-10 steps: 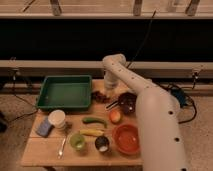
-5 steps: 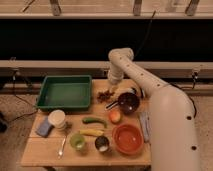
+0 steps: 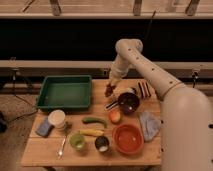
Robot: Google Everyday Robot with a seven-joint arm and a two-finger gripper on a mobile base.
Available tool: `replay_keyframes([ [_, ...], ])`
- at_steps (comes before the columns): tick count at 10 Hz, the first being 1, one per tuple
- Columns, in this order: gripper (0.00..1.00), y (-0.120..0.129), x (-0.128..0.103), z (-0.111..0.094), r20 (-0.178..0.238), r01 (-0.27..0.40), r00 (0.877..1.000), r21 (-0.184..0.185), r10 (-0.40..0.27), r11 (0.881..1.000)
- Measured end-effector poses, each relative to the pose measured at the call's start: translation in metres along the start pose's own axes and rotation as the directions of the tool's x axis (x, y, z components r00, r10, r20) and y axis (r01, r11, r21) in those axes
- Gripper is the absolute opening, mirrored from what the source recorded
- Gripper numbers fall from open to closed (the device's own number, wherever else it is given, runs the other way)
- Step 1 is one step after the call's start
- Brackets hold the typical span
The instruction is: Place grapes in metal cup
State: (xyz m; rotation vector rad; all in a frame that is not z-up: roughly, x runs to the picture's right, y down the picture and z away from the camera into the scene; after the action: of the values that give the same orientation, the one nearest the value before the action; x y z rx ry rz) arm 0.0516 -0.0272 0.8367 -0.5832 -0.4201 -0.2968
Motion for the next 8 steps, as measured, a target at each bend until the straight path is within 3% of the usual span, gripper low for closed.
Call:
replay_keyframes([
  [3, 0.00, 0.031, -0.018, -0.038, -0.007, 0.074, 0.997, 0.053, -0.074, 0.996],
  [8, 0.00, 0.103, -0.065, -0.081, -0.059, 0.221, 0.975, 0.104, -0.216, 0.970],
])
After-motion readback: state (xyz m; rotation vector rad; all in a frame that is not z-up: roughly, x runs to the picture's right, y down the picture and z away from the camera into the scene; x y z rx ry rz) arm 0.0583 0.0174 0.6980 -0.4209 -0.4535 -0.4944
